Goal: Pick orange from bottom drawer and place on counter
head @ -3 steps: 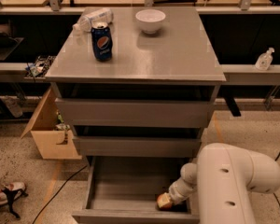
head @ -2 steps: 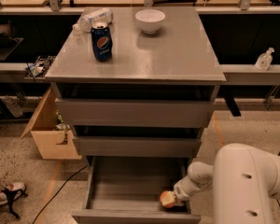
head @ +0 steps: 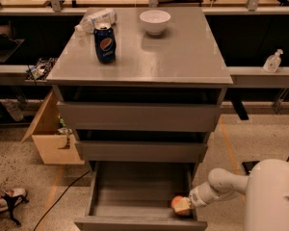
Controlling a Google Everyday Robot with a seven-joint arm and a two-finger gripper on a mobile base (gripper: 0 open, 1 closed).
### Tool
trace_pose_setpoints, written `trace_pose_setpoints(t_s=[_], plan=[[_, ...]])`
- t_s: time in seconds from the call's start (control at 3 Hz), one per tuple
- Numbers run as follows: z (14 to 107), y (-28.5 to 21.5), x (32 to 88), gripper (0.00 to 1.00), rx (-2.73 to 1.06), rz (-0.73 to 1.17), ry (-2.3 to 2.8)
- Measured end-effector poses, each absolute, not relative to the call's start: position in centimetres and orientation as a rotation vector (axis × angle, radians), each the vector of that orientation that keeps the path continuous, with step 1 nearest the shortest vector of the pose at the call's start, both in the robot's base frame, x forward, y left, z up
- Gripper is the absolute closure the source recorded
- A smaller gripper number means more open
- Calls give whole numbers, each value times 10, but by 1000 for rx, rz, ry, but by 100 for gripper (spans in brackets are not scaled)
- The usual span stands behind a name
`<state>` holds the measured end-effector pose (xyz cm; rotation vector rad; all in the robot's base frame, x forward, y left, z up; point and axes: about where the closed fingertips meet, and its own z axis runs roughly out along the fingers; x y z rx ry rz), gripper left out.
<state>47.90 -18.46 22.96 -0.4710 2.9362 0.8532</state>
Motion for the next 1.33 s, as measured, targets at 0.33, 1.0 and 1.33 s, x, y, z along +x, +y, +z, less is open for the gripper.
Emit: trace_pose_setpoints(t_s=[0.33, 1.0, 1.33], plan=[[250, -179, 475, 100, -550, 881, 2873], [337, -175, 442, 100, -716, 801, 2657], [337, -175, 442, 100, -717, 801, 2658]])
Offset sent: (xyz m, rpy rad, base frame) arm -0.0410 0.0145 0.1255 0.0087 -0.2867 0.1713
